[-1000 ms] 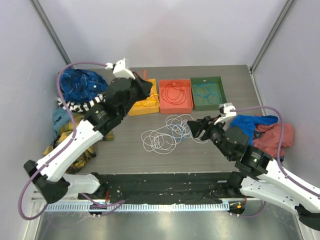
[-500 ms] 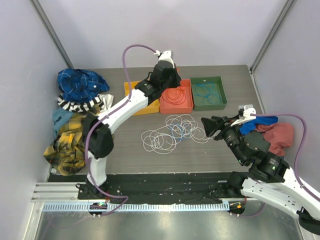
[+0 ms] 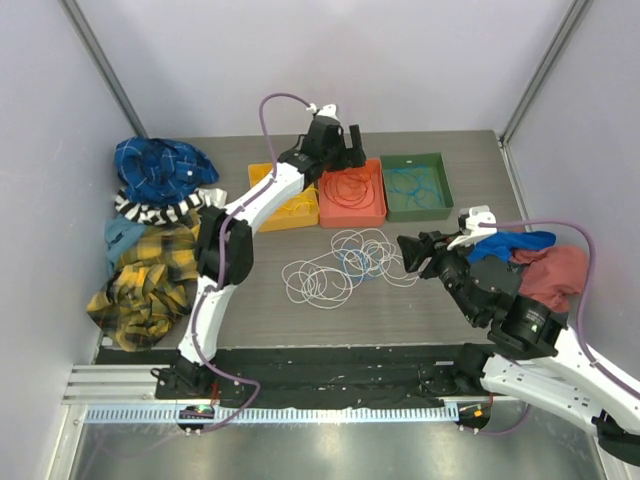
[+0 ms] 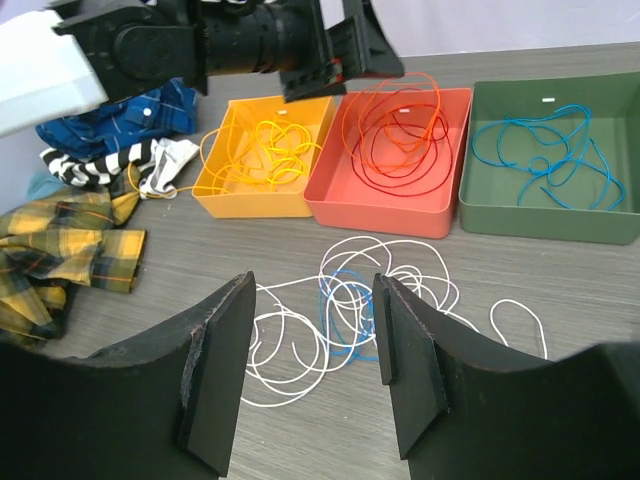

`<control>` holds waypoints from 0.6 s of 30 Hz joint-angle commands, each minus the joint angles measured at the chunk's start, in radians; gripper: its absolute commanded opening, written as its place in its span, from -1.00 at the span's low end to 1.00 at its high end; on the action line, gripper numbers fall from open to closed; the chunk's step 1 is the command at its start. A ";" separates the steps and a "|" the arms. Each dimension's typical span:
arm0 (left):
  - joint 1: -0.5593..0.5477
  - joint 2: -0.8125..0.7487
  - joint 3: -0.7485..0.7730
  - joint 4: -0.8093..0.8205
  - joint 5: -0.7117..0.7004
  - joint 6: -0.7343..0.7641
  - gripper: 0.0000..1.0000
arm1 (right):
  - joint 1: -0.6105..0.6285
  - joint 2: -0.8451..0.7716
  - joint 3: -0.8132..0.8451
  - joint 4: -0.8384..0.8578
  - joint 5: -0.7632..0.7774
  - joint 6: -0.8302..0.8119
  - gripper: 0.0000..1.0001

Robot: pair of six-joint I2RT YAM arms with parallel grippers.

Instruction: Untangle the cables

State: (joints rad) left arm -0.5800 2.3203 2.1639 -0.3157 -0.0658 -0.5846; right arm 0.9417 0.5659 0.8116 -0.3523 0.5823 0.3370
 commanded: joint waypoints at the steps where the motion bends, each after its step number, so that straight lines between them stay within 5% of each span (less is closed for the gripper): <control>1: -0.023 -0.222 -0.142 0.092 0.015 0.022 0.99 | 0.003 0.031 0.032 0.061 0.018 -0.024 0.15; 10: -0.092 -0.729 -0.682 0.173 -0.190 -0.007 1.00 | 0.002 0.078 0.047 0.085 0.036 -0.003 0.16; 18: -0.233 -1.082 -0.996 -0.141 -0.495 -0.158 0.99 | 0.002 0.264 0.075 0.088 0.080 0.111 0.25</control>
State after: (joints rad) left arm -0.7620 1.3182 1.2743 -0.2661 -0.3485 -0.6582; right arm 0.9417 0.7517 0.8501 -0.3088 0.6258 0.3729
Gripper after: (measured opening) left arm 0.996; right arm 0.616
